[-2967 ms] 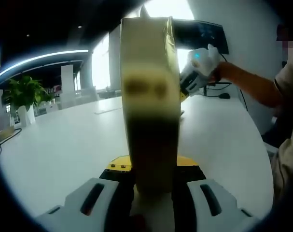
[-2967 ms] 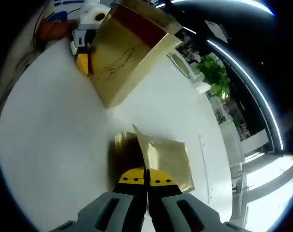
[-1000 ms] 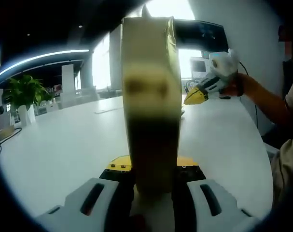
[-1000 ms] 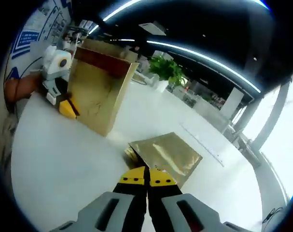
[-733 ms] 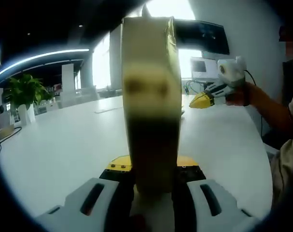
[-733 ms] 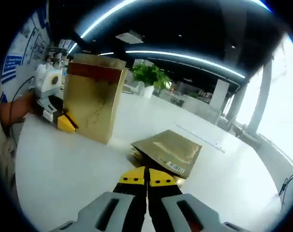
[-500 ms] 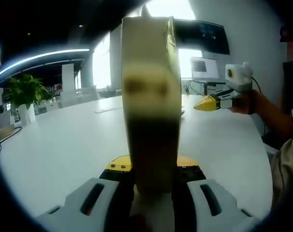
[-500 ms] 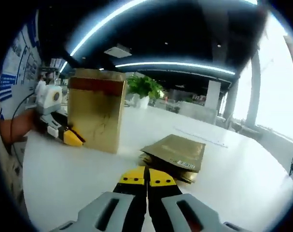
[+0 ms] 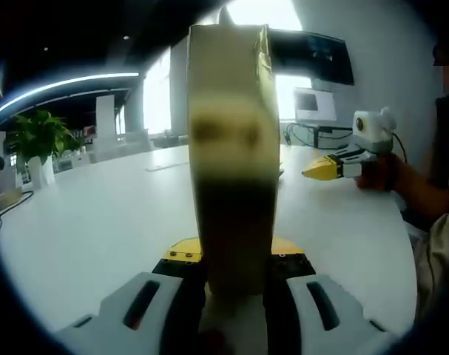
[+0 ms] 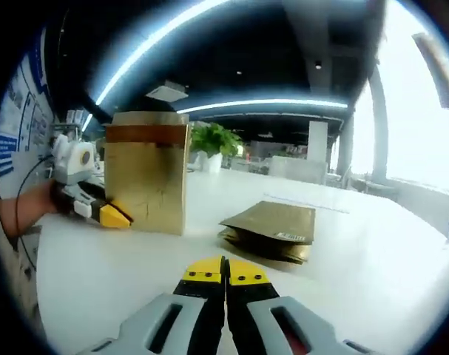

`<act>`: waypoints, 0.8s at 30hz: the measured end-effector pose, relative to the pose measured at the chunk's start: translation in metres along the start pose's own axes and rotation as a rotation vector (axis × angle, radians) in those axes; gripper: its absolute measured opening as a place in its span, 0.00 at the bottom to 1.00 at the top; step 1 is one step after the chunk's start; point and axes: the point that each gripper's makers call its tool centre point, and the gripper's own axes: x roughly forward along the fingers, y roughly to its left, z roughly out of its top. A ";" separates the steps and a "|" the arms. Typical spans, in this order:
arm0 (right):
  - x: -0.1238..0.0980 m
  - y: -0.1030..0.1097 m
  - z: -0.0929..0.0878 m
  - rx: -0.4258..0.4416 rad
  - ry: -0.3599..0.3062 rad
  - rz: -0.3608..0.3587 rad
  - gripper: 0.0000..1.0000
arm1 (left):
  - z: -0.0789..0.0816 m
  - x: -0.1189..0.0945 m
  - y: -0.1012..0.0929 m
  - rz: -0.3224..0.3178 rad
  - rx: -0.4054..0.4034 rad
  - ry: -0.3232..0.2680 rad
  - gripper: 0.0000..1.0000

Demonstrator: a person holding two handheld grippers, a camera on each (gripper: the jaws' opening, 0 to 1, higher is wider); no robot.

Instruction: Extract single mask from mask box in order stack masks on table

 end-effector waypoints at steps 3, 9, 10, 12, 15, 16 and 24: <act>0.000 0.003 0.000 -0.009 -0.002 0.019 0.00 | 0.000 0.000 -0.001 -0.001 0.001 -0.001 0.20; -0.002 0.000 0.001 0.016 -0.022 0.016 0.00 | 0.000 0.000 0.001 0.002 0.002 0.000 0.20; -0.002 0.000 0.001 0.010 -0.023 0.014 0.00 | 0.000 0.000 0.000 0.003 0.003 0.000 0.20; -0.002 0.001 0.002 -0.005 -0.024 0.017 0.00 | 0.001 0.000 -0.001 0.004 0.003 0.001 0.20; -0.001 0.001 0.001 -0.017 -0.022 0.017 0.00 | 0.000 0.000 0.001 0.005 0.003 0.001 0.20; -0.001 0.001 0.001 -0.021 -0.022 0.015 0.00 | 0.000 0.000 0.000 0.005 0.003 0.001 0.20; 0.000 0.001 0.000 -0.028 -0.020 0.015 0.00 | 0.000 0.000 0.001 0.004 0.010 0.001 0.20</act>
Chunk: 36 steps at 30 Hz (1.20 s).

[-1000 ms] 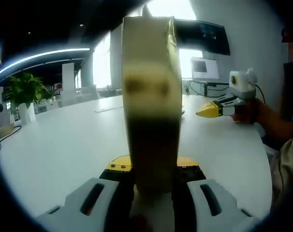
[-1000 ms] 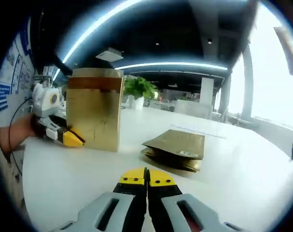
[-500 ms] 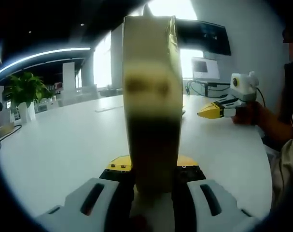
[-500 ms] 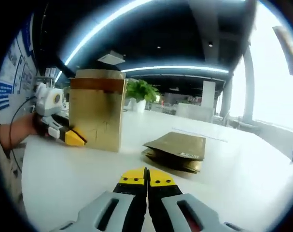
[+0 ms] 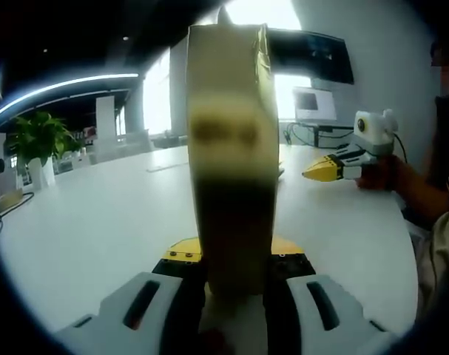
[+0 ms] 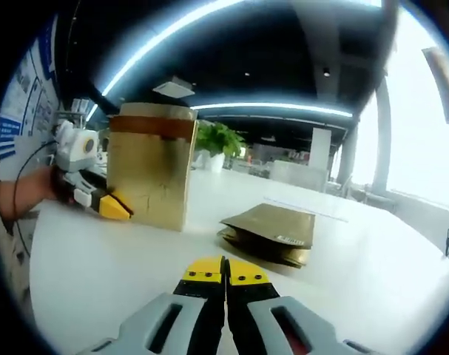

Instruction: Extract single mask from mask box in order stack masks on table

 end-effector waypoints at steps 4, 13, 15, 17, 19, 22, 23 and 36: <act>0.000 0.001 0.000 -0.004 0.000 0.003 0.00 | 0.000 0.000 -0.001 0.000 0.001 0.000 0.20; 0.000 0.002 0.001 0.000 -0.006 0.003 0.00 | 0.000 0.000 -0.001 -0.006 0.000 0.000 0.20; 0.000 0.002 0.001 0.004 -0.007 0.002 0.00 | 0.000 0.000 -0.002 -0.005 -0.001 0.000 0.20; 0.000 0.002 0.001 0.003 -0.008 0.000 0.00 | 0.000 0.000 -0.002 -0.004 0.002 0.000 0.20; -0.001 0.004 0.002 0.003 -0.012 0.007 0.00 | 0.001 0.000 -0.002 -0.002 0.006 -0.001 0.20; -0.001 0.004 0.002 0.001 -0.012 0.007 0.00 | 0.000 0.000 -0.001 -0.003 0.014 -0.001 0.20; -0.001 0.004 0.003 0.002 -0.014 0.011 0.00 | 0.000 0.000 -0.001 -0.003 0.015 -0.001 0.20; -0.003 0.004 0.006 0.047 -0.037 0.022 0.00 | 0.000 0.000 -0.002 -0.005 0.013 -0.001 0.20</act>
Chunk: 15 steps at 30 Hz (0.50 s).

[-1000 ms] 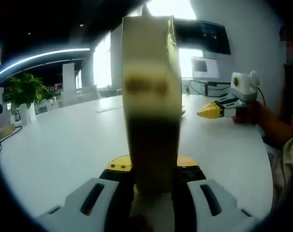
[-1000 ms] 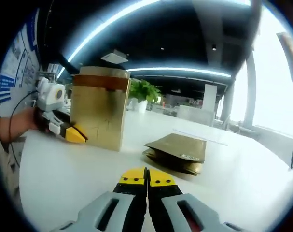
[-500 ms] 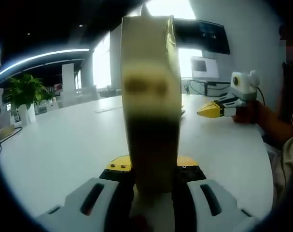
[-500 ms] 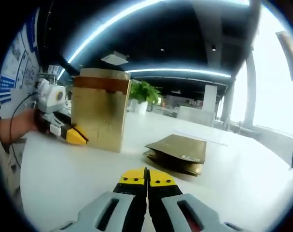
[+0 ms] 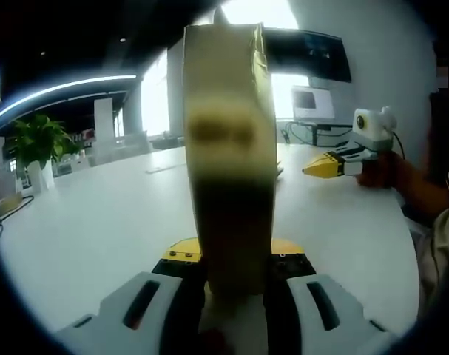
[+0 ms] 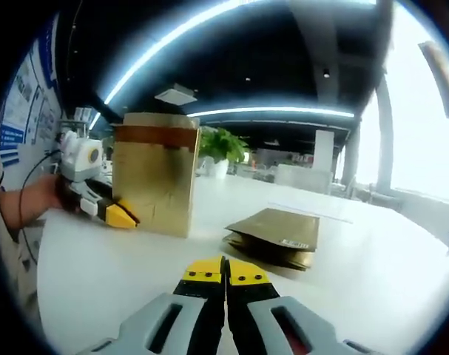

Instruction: Extract single mask from mask box in order stack masks on table

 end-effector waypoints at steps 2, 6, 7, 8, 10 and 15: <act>0.000 -0.001 0.000 -0.002 -0.001 -0.002 0.00 | 0.000 0.000 0.000 0.001 0.001 0.000 0.20; 0.001 0.001 -0.002 -0.029 0.014 -0.007 0.00 | 0.000 0.000 0.000 0.002 0.003 0.000 0.20; 0.002 0.000 -0.002 -0.032 0.015 -0.007 0.00 | 0.000 0.000 0.001 0.003 0.003 0.000 0.20; 0.002 0.000 -0.003 -0.033 0.015 -0.008 0.00 | 0.000 0.000 0.001 0.003 0.003 0.000 0.20; 0.001 -0.001 -0.003 -0.036 0.016 -0.011 0.00 | 0.000 0.000 -0.001 0.003 0.005 0.000 0.20; 0.002 0.001 -0.002 -0.040 0.014 -0.007 0.00 | 0.000 0.000 0.000 0.003 0.004 0.000 0.21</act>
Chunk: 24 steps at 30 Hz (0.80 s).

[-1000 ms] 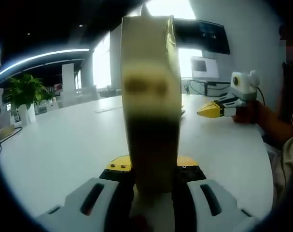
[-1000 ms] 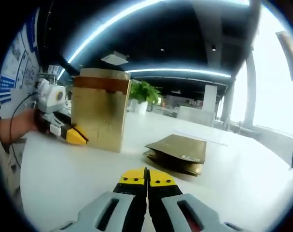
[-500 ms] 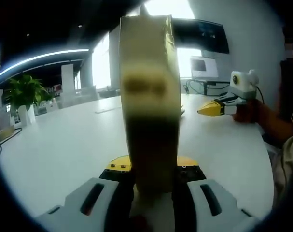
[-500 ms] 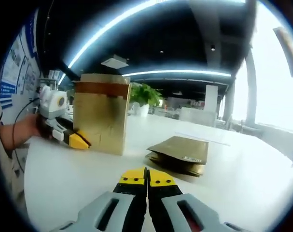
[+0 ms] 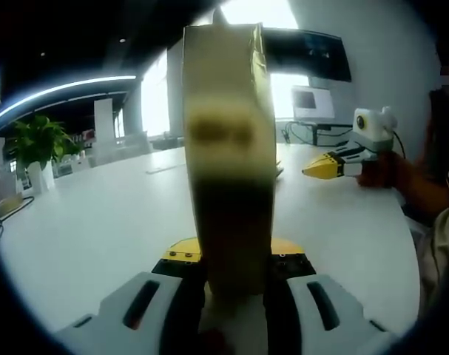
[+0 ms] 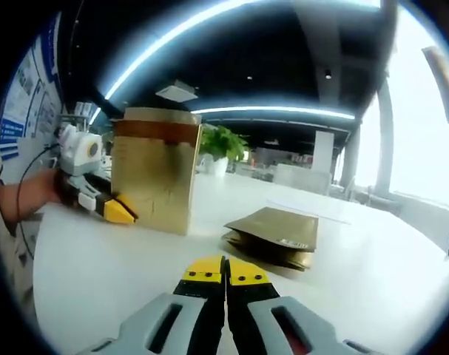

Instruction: Extract single mask from mask box in order stack masks on table

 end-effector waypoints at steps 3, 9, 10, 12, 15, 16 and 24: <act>0.000 0.000 -0.001 -0.009 0.001 0.001 0.00 | 0.000 0.000 0.000 0.000 0.000 0.001 0.21; 0.001 0.001 -0.001 -0.025 0.007 0.001 0.00 | -0.001 0.000 0.001 -0.001 0.007 0.002 0.21; 0.001 0.001 -0.001 -0.025 0.006 0.001 0.00 | -0.001 0.000 0.001 -0.001 0.007 0.002 0.21; 0.001 0.001 -0.001 -0.023 0.005 0.001 0.00 | 0.000 0.000 -0.001 -0.001 0.005 0.002 0.21; 0.001 0.001 -0.001 -0.023 0.005 0.002 0.00 | -0.001 0.000 0.001 -0.001 0.004 0.003 0.21; 0.001 0.001 -0.001 -0.024 0.006 0.001 0.00 | -0.001 0.000 0.001 -0.001 0.004 0.003 0.21; -0.001 -0.005 0.001 -0.041 0.003 -0.036 0.00 | -0.001 0.001 0.001 0.000 0.006 0.005 0.21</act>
